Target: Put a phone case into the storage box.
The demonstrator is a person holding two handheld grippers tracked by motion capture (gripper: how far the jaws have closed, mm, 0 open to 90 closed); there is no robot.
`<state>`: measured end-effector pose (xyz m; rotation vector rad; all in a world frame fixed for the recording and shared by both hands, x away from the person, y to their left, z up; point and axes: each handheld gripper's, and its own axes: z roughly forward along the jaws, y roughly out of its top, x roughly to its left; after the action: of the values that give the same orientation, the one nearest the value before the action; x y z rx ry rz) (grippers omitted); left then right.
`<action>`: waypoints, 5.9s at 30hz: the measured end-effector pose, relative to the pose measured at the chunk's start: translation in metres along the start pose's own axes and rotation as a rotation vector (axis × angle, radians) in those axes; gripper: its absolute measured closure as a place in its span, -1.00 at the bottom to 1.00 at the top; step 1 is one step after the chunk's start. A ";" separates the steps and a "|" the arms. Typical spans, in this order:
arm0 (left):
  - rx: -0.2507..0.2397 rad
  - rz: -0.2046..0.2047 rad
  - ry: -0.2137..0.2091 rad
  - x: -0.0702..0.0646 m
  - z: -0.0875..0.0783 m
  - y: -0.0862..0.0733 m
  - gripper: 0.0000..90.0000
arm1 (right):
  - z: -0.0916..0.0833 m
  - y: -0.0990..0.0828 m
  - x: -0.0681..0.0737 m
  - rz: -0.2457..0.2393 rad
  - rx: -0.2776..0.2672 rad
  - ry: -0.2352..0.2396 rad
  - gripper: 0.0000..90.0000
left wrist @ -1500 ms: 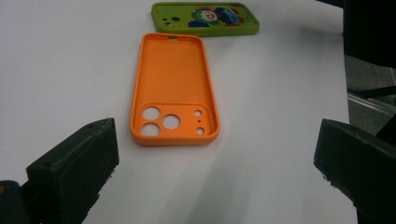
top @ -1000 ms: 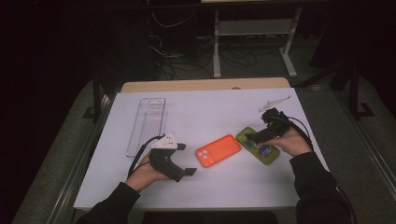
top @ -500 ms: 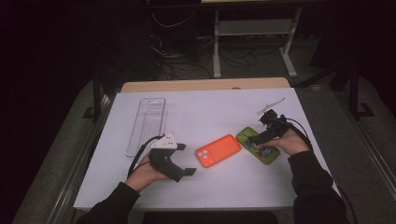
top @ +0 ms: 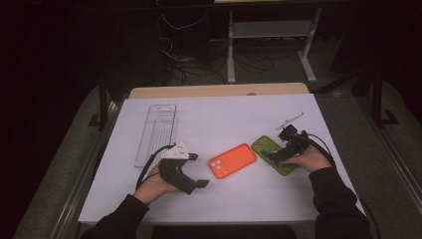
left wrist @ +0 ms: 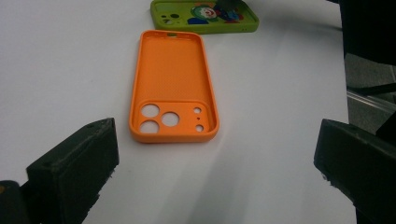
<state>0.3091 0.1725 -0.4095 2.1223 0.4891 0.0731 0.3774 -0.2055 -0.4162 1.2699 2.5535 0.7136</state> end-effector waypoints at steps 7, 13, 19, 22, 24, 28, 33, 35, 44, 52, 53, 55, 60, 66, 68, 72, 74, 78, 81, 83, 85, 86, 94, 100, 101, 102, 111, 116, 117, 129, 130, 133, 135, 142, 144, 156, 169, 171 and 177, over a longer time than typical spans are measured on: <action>0.003 0.002 0.002 0.000 0.000 0.000 -1.00 | 0.007 -0.007 0.005 -0.013 0.063 -0.015 -1.00; 0.004 0.002 0.001 0.000 0.000 0.000 -1.00 | 0.007 -0.013 0.007 -0.015 0.089 -0.024 -1.00; 0.003 0.002 0.003 0.000 0.000 0.000 -1.00 | 0.008 -0.018 0.010 -0.009 0.110 -0.036 -1.00; 0.003 0.002 0.004 0.000 0.000 0.000 -1.00 | 0.009 -0.021 0.010 -0.014 0.126 -0.033 -0.99; 0.003 -0.004 0.002 0.000 0.000 0.000 -1.00 | 0.010 -0.023 0.010 -0.008 0.138 -0.039 -0.95; 0.003 -0.004 0.002 0.000 0.000 0.000 -1.00 | 0.009 -0.024 0.009 -0.007 0.134 -0.021 -0.86; 0.004 -0.005 0.002 -0.001 0.000 0.000 -1.00 | 0.008 -0.025 0.009 -0.001 0.137 -0.009 -0.74; 0.004 -0.005 0.002 -0.001 0.000 0.000 -1.00 | 0.008 -0.025 0.010 -0.002 0.137 -0.007 -0.73; 0.001 -0.003 0.005 -0.001 0.001 -0.001 -1.00 | 0.008 -0.025 0.011 0.006 0.142 -0.017 -0.68; 0.002 -0.007 0.007 -0.001 0.002 0.000 -1.00 | 0.007 -0.027 0.009 0.003 0.129 0.000 -0.66; 0.001 -0.007 0.007 -0.001 0.002 0.000 -1.00 | 0.007 -0.027 0.008 -0.004 0.125 0.001 -0.66; 0.001 -0.005 0.006 -0.001 0.002 0.000 -1.00 | 0.005 -0.027 0.007 0.009 0.120 0.017 -0.66; 0.003 -0.004 0.006 -0.001 0.002 0.000 -1.00 | 0.001 -0.028 0.003 0.051 0.095 0.028 -0.66; 0.003 -0.006 0.006 -0.001 0.002 0.000 -1.00 | -0.008 -0.024 -0.002 0.042 0.063 0.025 -0.66; 0.002 0.002 0.008 0.000 0.002 0.000 -1.00 | -0.012 -0.021 -0.004 0.043 0.059 0.027 -0.66; 0.000 -0.006 0.008 -0.001 0.002 0.000 -1.00 | -0.019 -0.015 -0.006 0.032 0.035 0.040 -0.66; -0.007 -0.002 0.007 -0.001 0.003 0.000 -1.00 | -0.022 -0.011 -0.007 0.021 0.026 0.048 -0.66; -0.011 0.009 0.024 -0.002 0.002 0.002 -1.00 | -0.027 0.000 -0.006 -0.018 0.011 0.073 -0.66; -0.003 0.017 0.020 -0.002 0.001 0.006 -1.00 | -0.029 0.005 -0.004 -0.037 -0.005 0.091 -0.66; -0.001 0.026 0.020 0.001 -0.002 0.011 -1.00 | -0.030 0.007 -0.002 -0.056 -0.006 0.103 -0.66; -0.008 0.027 0.020 0.005 -0.003 0.016 -1.00 | -0.030 0.010 -0.001 -0.068 -0.015 0.110 -0.66; -0.017 0.017 0.020 0.005 -0.004 0.019 -1.00 | -0.030 0.011 -0.001 -0.076 -0.024 0.116 -0.66; -0.055 0.038 0.004 0.014 -0.005 0.041 -1.00 | -0.030 0.020 0.001 -0.165 -0.040 0.152 -0.66; -0.063 0.054 -0.004 0.021 -0.003 0.055 -1.00 | -0.031 0.026 0.011 -0.216 -0.056 0.174 -0.66; -0.062 0.063 -0.004 0.022 -0.003 0.056 -1.00 | -0.031 0.026 0.012 -0.222 -0.054 0.181 -0.66; -0.056 0.070 -0.007 0.023 -0.002 0.058 -1.00 | -0.030 0.027 0.014 -0.230 -0.058 0.187 -0.66; -0.040 0.117 -0.026 0.026 0.006 0.068 -1.00 | -0.023 0.028 0.029 -0.348 -0.040 0.202 -0.66; -0.016 0.158 -0.049 0.025 0.008 0.068 -1.00 | -0.022 0.027 0.039 -0.389 -0.032 0.216 -0.66; -0.011 0.161 -0.052 0.024 0.009 0.067 -1.00 | -0.022 0.028 0.041 -0.404 -0.032 0.221 -0.66; 0.030 0.212 -0.106 0.018 0.009 0.067 -1.00 | -0.016 0.030 0.063 -0.531 -0.016 0.266 -0.66; 0.032 0.214 -0.110 0.017 0.010 0.066 -1.00 | -0.016 0.030 0.065 -0.537 -0.020 0.270 -0.66; 0.042 0.221 -0.121 0.017 0.010 0.066 -1.00 | -0.012 0.031 0.074 -0.574 -0.023 0.298 -0.66; 0.055 0.223 -0.130 0.016 0.009 0.065 -1.00 | -0.010 0.032 0.080 -0.598 -0.003 0.300 -0.66; 0.086 0.241 -0.170 0.011 0.012 0.063 -1.00 | -0.004 0.035 0.099 -0.669 0.011 0.328 -0.66; 0.110 0.253 -0.180 0.010 0.014 0.062 -1.00 | -0.005 0.037 0.102 -0.684 0.004 0.340 -0.66; 0.235 0.330 -0.203 0.001 0.035 0.056 -1.00 | -0.006 0.041 0.117 -0.729 -0.001 0.365 -0.66; 0.288 0.335 -0.211 -0.003 0.047 0.050 -0.87 | -0.009 0.043 0.124 -0.754 -0.015 0.376 -0.66; 0.295 0.333 -0.214 -0.004 0.047 0.050 -0.84 | -0.009 0.043 0.124 -0.759 -0.021 0.378 -0.66; 0.297 0.343 -0.207 -0.003 0.047 0.049 -0.72 | -0.009 0.043 0.125 -0.763 -0.022 0.380 -0.66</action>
<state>0.3327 0.1101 -0.3964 2.4542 0.0080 -0.0267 0.3273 -0.0877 -0.3825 0.0803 2.9716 0.8376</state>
